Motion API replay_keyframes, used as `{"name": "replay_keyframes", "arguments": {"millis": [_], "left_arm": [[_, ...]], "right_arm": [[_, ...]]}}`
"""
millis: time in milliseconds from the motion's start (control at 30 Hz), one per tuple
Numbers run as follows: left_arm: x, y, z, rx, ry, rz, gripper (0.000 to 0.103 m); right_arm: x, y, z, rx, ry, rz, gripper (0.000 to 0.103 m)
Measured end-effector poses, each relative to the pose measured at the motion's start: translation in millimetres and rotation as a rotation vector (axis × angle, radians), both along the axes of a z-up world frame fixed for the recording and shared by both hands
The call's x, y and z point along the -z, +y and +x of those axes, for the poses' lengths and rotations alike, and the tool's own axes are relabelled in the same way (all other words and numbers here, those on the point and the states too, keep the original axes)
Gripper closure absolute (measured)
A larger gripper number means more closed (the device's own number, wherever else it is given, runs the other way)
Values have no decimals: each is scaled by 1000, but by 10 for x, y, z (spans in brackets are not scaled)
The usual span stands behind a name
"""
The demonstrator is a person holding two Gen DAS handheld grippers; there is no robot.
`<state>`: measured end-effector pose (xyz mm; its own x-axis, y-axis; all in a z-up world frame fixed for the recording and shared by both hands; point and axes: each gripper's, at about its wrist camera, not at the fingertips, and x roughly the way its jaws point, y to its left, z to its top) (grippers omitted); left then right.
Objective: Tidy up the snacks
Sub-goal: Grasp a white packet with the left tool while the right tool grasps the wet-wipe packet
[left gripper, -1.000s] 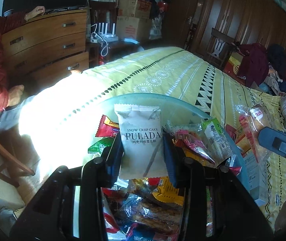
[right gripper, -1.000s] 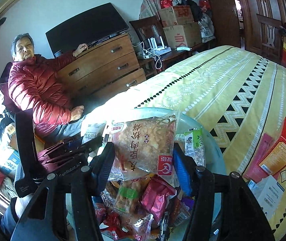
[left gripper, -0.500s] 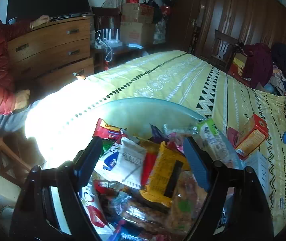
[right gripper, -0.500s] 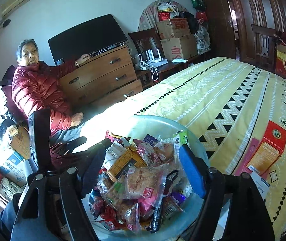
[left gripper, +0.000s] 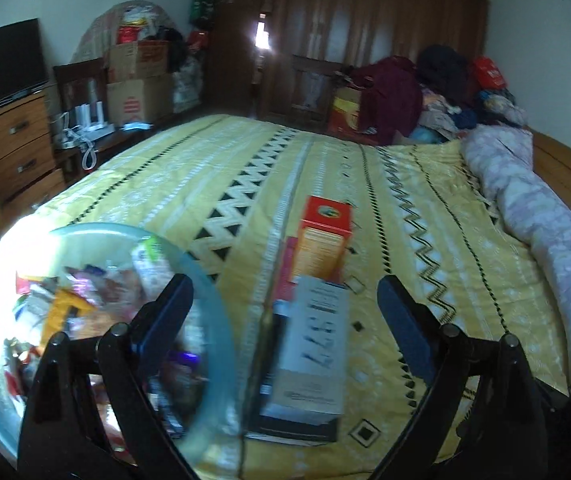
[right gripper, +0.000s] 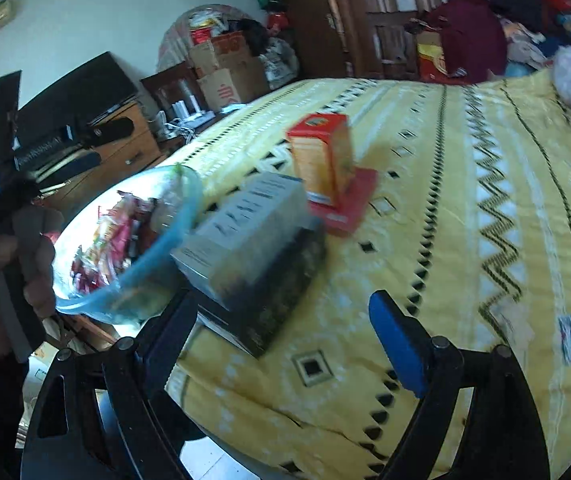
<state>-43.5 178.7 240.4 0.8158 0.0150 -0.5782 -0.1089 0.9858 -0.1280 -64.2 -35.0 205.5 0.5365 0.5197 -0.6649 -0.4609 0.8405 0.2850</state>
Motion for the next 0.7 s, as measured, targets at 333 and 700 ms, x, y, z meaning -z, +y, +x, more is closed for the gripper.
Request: {"name": "replay_keyframes", "arguments": {"millis": [333, 700], "left_arm": [[726, -1538, 522, 348, 222, -47, 11], [1334, -1719, 623, 310, 357, -70, 12]], "right_arm": [[690, -2117, 224, 334, 162, -26, 13], [1142, -2504, 1321, 283, 173, -282, 25]]}}
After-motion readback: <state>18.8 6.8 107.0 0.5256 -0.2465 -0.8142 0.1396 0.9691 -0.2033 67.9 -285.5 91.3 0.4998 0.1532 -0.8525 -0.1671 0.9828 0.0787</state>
